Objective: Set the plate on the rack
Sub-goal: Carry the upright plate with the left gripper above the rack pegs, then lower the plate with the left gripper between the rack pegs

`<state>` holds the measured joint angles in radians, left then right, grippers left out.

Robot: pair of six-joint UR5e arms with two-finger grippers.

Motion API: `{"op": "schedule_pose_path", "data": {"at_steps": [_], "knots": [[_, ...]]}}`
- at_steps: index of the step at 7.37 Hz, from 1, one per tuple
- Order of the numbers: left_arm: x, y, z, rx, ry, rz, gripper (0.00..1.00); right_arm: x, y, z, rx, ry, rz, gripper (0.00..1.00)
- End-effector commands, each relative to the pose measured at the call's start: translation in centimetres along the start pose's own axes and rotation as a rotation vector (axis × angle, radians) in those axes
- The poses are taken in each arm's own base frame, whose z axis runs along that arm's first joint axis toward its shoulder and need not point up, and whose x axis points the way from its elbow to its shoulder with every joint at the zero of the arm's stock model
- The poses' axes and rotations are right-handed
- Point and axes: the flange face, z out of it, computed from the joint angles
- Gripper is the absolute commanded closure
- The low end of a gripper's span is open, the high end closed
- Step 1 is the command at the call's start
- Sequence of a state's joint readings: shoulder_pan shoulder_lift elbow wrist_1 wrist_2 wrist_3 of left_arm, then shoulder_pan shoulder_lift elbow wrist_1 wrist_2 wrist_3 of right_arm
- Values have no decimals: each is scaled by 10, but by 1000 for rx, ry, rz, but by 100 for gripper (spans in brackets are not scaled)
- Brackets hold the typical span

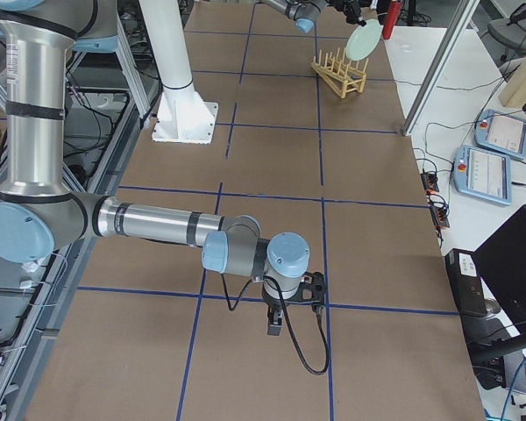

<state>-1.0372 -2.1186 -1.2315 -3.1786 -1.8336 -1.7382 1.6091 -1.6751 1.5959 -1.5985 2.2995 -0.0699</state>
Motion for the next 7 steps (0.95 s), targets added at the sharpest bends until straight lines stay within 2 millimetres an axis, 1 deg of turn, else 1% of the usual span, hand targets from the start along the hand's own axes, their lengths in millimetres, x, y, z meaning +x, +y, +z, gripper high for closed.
{"op": "schedule_pose_path", "data": {"at_steps": [1,2,7], "knots": [[-9,22,9,-11,-2,-10,100,0,0,0,1,0,0,0],[-11,24,9,-10,-5,-10,100,0,0,0,0,0,1,0],[-29,21,10,-5,-39,11,100,0,0,0,0,0,1,0]]}}
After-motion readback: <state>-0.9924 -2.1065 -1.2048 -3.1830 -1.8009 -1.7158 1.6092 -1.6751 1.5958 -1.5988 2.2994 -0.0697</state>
